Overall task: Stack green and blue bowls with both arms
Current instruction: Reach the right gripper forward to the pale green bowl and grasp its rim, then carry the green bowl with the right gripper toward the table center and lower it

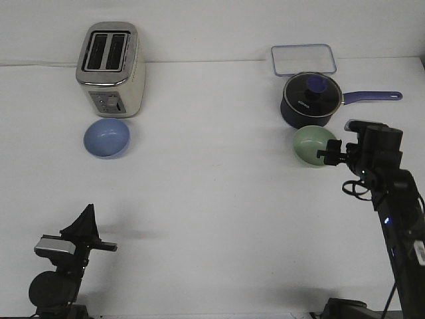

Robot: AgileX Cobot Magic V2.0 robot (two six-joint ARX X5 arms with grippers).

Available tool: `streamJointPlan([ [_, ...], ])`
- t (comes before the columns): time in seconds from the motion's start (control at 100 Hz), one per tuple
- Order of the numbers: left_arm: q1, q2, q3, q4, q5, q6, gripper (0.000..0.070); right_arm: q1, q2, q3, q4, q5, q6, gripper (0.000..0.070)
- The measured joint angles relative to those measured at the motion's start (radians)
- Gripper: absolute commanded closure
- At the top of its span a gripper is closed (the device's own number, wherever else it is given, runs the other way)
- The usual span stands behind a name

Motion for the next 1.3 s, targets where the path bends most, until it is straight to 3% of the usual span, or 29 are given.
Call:
streamJointPlan([
  [0.24, 0.0, 0.0, 0.0, 0.0, 0.0, 0.0, 0.0688, -0.024, 0.238, 0.084, 0.051, -0.007, -0.041, 0.0289],
  [0.6, 0.0, 0.0, 0.0, 0.0, 0.0, 0.0, 0.0688, -0.037, 0.403, 0.084, 0.072, -0.008, -0.061, 0.0294],
  [0.66, 0.0, 0.0, 0.0, 0.0, 0.0, 0.0, 0.0688, -0.037, 0.409, 0.084, 0.073, -0.018, -0.062, 0.0347],
  [0.89, 0.0, 0.0, 0.0, 0.0, 0.0, 0.0, 0.0688, -0.039, 0.416, 0.084, 0.08, -0.026, -0.07, 0.0694],
  [1.3, 0.0, 0.0, 0.0, 0.0, 0.0, 0.0, 0.0688, -0.04, 0.388, 0.09, 0.056, -0.066, -0.069, 0.07],
])
